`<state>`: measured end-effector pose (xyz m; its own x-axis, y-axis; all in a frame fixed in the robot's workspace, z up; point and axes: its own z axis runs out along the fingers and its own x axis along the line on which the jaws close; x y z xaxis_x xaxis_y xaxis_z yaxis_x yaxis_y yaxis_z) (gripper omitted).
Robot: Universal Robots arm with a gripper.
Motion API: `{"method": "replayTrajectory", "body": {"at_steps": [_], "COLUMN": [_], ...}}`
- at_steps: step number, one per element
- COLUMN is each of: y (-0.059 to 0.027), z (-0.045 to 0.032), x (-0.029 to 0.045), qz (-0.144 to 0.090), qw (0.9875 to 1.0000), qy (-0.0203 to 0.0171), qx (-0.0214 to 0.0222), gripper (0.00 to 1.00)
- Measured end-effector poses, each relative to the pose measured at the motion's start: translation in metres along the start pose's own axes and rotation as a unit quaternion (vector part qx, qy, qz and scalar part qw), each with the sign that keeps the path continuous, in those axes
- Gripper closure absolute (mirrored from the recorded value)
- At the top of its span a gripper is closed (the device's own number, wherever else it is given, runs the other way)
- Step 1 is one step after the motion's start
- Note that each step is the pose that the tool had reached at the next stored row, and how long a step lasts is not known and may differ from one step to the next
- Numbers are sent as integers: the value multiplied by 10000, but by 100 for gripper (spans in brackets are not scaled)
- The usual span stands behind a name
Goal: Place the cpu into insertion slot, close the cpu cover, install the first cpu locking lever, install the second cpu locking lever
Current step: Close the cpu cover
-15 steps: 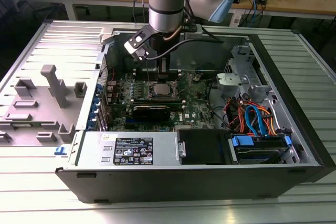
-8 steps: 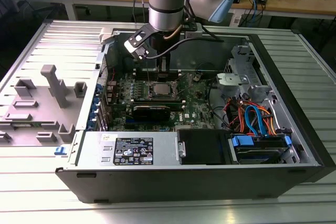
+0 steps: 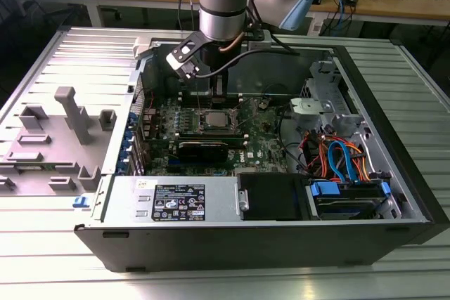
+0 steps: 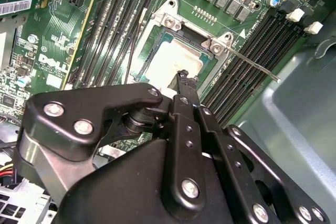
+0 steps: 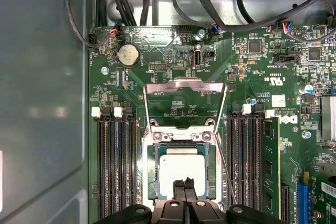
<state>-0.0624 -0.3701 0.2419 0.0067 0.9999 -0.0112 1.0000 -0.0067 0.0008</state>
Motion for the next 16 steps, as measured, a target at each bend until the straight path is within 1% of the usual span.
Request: {"method": "replayTrajectory", "body": {"at_steps": [8, 16], "y": [0, 0], "z": [-3, -34], "x": [0, 0], "qz": [0, 0], "qw": [10000, 10000], "qy": [0, 1], "qx": [0, 0], "gripper": [89, 89]}}
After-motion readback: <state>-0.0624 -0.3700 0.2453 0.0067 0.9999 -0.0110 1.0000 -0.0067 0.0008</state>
